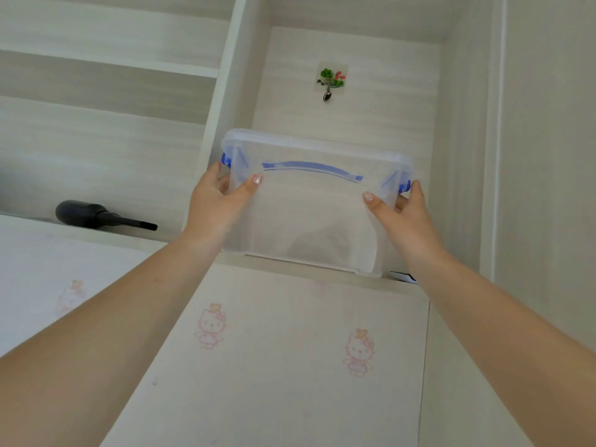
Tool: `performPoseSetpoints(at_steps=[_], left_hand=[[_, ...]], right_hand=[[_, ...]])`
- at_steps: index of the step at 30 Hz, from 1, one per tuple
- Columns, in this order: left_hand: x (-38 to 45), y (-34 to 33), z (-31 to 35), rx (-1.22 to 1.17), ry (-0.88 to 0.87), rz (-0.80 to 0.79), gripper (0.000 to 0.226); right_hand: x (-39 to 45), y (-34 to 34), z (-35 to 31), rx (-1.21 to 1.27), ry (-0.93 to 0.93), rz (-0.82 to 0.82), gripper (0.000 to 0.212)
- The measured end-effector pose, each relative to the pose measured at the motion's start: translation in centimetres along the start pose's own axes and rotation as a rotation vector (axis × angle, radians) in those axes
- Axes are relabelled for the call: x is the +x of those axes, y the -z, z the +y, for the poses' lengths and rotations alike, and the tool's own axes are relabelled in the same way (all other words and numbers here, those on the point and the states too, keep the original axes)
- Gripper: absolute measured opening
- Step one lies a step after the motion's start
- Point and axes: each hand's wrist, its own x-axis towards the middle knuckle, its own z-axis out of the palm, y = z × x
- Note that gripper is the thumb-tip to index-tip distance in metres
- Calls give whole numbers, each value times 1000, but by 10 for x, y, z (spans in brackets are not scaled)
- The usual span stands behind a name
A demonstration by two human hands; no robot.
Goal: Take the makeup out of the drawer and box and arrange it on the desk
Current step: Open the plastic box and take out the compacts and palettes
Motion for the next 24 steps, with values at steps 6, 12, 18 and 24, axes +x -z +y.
performPoseSetpoints(at_steps=[6, 12, 18, 24], left_hand=[[4, -1, -36, 143, 143, 69, 63], [17, 5, -52, 269, 114, 18, 42], [28, 9, -56, 346, 156, -39, 38], [31, 9, -57, 319, 186, -52, 43]], right_hand=[[11, -23, 35, 62, -8, -54, 68], [18, -44, 52, 35, -7, -84, 49], [21, -50, 52, -10, -2, -94, 49], [20, -51, 50, -30, 18, -105, 48]])
